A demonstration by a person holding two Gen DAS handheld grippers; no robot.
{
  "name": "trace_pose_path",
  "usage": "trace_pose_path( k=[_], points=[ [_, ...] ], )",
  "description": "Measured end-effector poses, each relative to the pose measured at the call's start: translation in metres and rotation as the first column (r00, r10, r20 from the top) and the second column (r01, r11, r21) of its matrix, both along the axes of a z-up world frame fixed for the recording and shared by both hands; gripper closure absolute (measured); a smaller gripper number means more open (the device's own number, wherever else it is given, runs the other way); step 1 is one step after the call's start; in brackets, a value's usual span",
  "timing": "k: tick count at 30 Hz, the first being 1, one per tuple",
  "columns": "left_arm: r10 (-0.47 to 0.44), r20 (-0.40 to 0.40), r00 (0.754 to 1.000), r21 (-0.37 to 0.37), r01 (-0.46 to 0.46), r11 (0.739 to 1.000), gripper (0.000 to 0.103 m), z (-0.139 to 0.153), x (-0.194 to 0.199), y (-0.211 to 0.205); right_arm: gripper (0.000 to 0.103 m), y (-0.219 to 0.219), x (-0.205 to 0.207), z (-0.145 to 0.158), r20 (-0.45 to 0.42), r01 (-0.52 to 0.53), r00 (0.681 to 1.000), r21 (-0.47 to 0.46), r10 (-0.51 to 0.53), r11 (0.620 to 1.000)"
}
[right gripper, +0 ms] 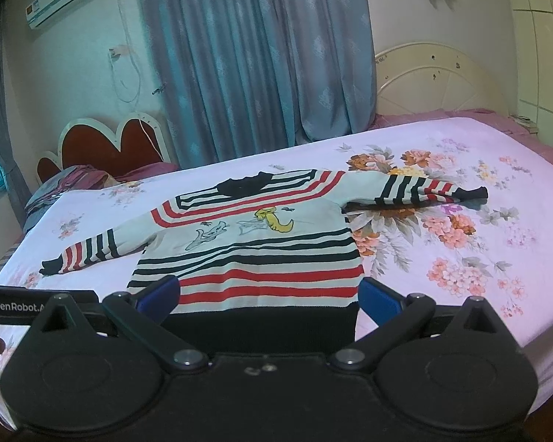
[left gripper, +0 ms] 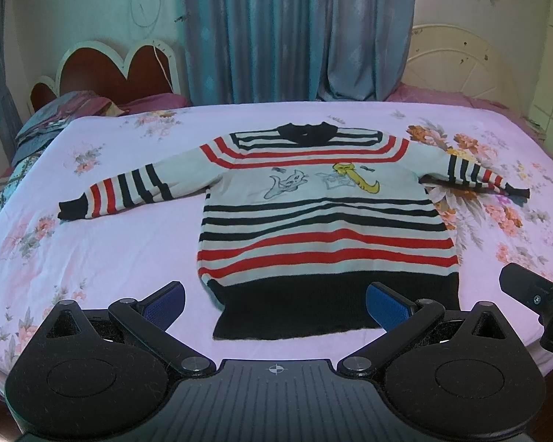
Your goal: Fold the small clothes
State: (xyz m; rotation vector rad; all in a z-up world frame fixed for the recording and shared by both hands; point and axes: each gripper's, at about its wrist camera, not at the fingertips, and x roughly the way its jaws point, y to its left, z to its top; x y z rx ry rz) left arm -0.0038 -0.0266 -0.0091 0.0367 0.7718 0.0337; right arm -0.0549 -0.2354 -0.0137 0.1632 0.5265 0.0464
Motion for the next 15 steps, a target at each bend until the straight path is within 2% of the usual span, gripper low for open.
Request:
trace_pose_path(
  k=[8,15],
  points=[
    [0.004,-0.020,1.000,0.001,-0.004,1.000,0.000,-0.005,0.017,0.002,0.001,-0.003,0.016,-0.004,-0.020,0.004,1.000,-0.005,-0.004,1.000],
    [0.013,-0.044,0.999,-0.012,-0.014,1.000,0.000,-0.010,0.050,0.004,0.001,-0.010,0.038,-0.008,-0.039,0.030,0.999,-0.014,-0.030,0.999]
  ],
)
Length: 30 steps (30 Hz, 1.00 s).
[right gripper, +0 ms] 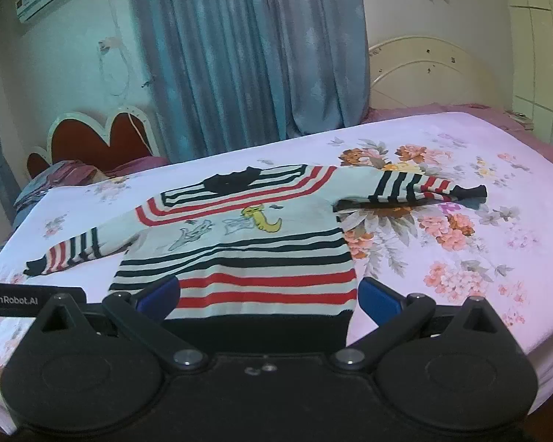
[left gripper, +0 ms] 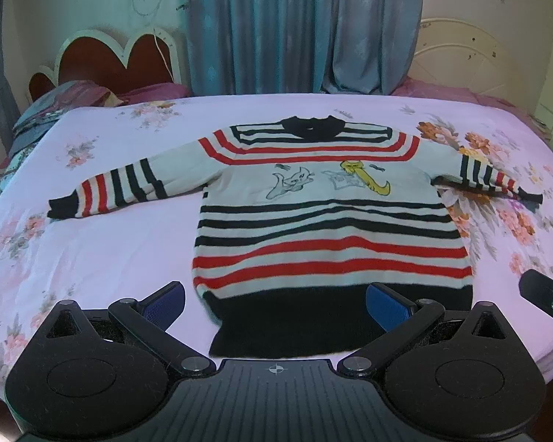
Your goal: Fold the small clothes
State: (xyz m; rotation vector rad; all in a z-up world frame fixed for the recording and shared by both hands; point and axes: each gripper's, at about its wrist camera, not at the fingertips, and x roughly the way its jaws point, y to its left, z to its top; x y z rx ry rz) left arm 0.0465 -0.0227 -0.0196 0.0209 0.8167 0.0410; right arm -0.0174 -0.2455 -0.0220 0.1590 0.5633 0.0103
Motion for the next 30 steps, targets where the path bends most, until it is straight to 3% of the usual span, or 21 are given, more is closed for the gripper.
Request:
trace_pose_path(
  k=[10,30],
  points=[
    [0.003,-0.006,1.000,-0.025,-0.003,1.000,0.000,-0.015,0.073,0.000,0.001,-0.027,0.055,-0.006,-0.012,0.070,0.997,-0.005,-0.070,0.998],
    [0.001,-0.010,1.000,0.015,-0.001,1.000,0.000,-0.067,0.240,-0.028,0.001,-0.106,0.210,-0.040,-0.096,0.228,0.969,0.008,-0.226,0.974]
  ],
)
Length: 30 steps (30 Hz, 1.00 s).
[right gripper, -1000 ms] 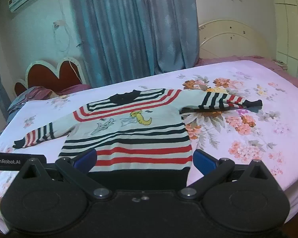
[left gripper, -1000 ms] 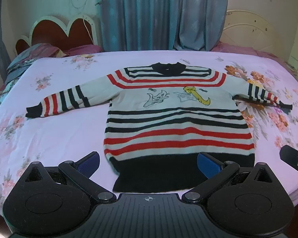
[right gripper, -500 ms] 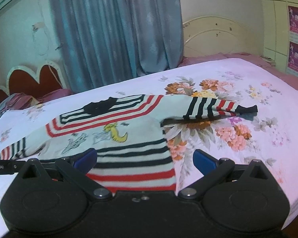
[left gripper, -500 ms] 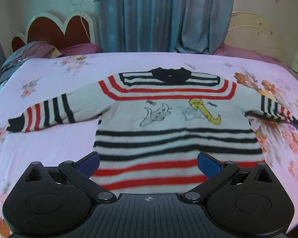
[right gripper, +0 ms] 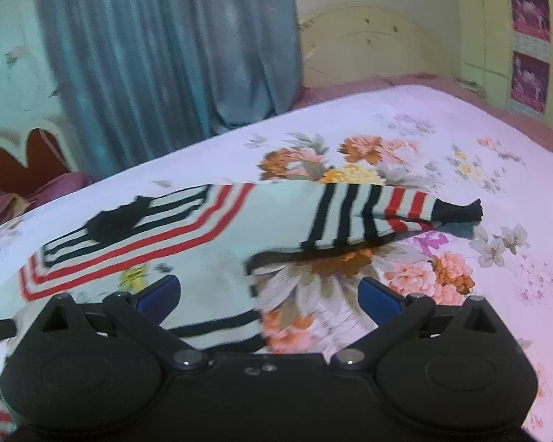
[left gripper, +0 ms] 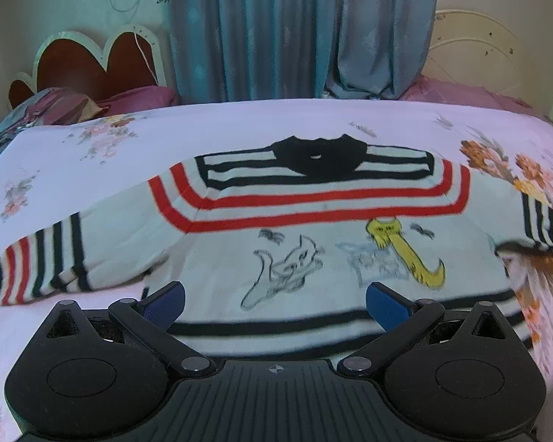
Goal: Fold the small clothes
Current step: 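Move the right tool to the sweater's sleeve cuff and grasp it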
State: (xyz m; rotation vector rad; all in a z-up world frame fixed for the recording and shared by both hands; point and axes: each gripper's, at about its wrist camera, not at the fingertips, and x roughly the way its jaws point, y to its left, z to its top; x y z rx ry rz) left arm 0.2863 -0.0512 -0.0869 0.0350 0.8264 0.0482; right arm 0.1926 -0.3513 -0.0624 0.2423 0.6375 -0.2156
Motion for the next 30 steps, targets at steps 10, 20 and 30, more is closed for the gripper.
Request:
trace_pose_path(
  k=[10,20,30],
  points=[
    [0.005,-0.032,0.999,0.013,-0.004,1.000,0.000,-0.033,0.067,-0.018,0.012,-0.090,0.051,-0.037,-0.061,0.192,0.981,0.110,-0.186,0.975],
    [0.060,-0.062,0.996,0.035,-0.058,0.998,0.000,-0.052,0.110,-0.012,0.012,-0.172,0.080,-0.068,-0.103,0.388,0.921,0.262,-0.375,0.883],
    [0.072,-0.059,0.996,0.051,-0.069,0.996,0.000,-0.062,0.121,0.001,0.070,-0.207,0.103,-0.099,-0.140,0.489,0.872,0.321,-0.470,0.811]
  ],
)
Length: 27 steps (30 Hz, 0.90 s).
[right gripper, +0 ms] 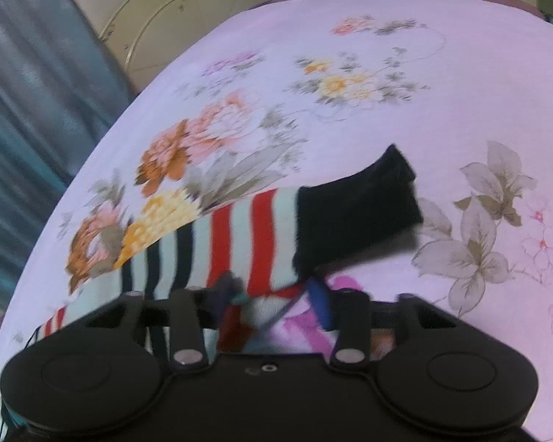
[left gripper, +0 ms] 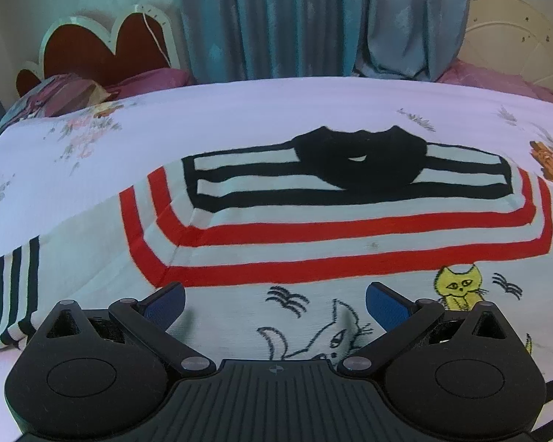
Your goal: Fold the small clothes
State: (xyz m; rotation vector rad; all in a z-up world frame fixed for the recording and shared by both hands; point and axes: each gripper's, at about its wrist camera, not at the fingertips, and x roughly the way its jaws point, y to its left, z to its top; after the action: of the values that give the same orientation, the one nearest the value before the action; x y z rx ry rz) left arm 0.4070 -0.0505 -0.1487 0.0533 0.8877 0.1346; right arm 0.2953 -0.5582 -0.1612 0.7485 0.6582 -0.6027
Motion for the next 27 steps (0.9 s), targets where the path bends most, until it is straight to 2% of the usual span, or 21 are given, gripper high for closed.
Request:
trace_pose_path(
  k=[2,4,8,11,14,17,20,21,25,27],
  points=[
    [0.000,0.000,1.000,0.003,0.000,1.000,0.000,-0.001,0.001,0.002,0.080,0.000,0.001,-0.001,-0.002,0.005,1.000,-0.020,-0.005,1.000],
    [-0.003,-0.002,1.000,0.005,0.003,1.000,0.000,-0.001,0.001,0.004,0.084,0.002,0.001,0.001,-0.001,-0.002,1.000,-0.049,0.002,0.999],
    [0.002,-0.001,1.000,-0.004,-0.002,1.000,0.000,0.002,0.000,0.006,0.087,0.021,0.001,0.021,0.039,-0.044,0.998,-0.173,0.051,0.984],
    [0.013,0.009,1.000,-0.013,-0.013,1.000,0.000,0.006,-0.001,0.012,0.087,0.054,0.008,0.047,0.077,-0.131,0.984,-0.295,0.160,0.946],
    [0.039,0.021,0.999,-0.035,-0.038,0.999,0.000,0.012,-0.002,0.022,0.088,0.100,0.020,0.069,0.089,-0.258,0.945,-0.391,0.315,0.884],
    [0.062,0.034,0.997,-0.055,-0.060,0.997,0.000,0.018,-0.005,0.033,0.091,0.159,0.033,0.081,0.080,-0.404,0.869,-0.454,0.487,0.794],
    [0.075,0.057,0.996,-0.072,-0.070,0.995,0.000,0.026,-0.011,0.044,0.091,0.220,0.044,0.077,0.053,-0.547,0.765,-0.473,0.642,0.691],
    [0.076,0.060,0.995,-0.077,-0.072,0.994,0.000,0.027,-0.012,0.046,0.091,0.243,0.048,0.071,0.028,-0.596,0.723,-0.479,0.690,0.645],
    [0.080,0.058,0.995,-0.120,-0.073,0.990,0.000,0.026,-0.016,0.051,0.090,0.299,0.064,0.038,-0.045,-0.746,0.594,-0.403,0.803,0.530],
    [0.064,0.036,0.997,-0.175,-0.057,0.983,0.000,0.020,-0.017,0.049,0.082,0.316,0.069,0.024,-0.075,-0.794,0.547,-0.364,0.834,0.488]
  ],
)
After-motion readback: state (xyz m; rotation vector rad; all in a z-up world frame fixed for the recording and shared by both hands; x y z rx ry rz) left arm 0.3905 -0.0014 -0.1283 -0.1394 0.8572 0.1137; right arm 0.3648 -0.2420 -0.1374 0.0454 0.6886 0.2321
